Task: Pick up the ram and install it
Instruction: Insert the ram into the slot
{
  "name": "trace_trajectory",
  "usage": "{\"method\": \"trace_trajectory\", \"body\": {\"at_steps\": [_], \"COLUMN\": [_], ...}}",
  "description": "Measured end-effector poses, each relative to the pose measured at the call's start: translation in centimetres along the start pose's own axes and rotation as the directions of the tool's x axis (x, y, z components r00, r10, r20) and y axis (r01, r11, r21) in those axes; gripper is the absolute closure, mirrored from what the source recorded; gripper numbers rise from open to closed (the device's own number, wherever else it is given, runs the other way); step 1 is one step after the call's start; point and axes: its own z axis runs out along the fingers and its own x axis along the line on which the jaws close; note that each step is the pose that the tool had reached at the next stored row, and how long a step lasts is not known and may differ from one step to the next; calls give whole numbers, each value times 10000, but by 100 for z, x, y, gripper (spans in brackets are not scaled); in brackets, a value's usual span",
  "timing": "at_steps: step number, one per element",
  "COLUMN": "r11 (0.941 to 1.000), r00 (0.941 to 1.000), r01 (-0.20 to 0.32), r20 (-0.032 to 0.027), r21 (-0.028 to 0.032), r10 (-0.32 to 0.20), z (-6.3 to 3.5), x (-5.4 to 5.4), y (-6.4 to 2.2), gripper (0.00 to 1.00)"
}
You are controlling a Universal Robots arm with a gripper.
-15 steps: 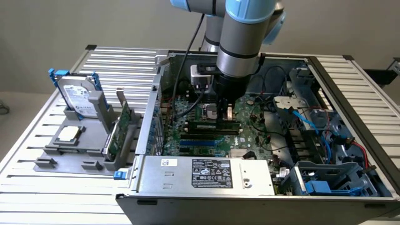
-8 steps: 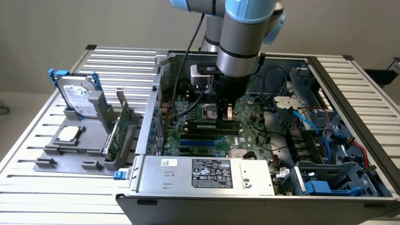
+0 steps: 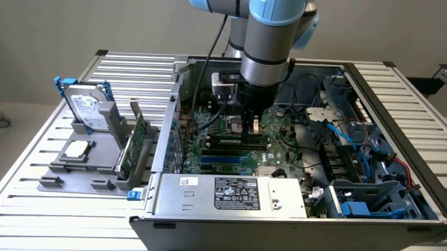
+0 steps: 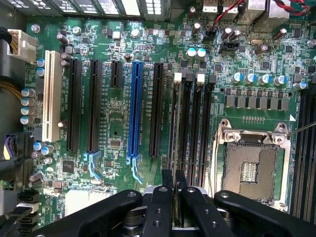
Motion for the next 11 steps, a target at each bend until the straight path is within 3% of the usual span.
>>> {"method": "trace_trajectory", "body": {"at_steps": [6, 11], "r11": [9999, 9999], "r00": [10000, 10000], "r01": [-5, -6], "r20": [-22, -34], "r21": [123, 129], "r10": [5, 6], "z": [0, 0], "x": [0, -1], "y": [7, 24], "gripper": [87, 87]}}
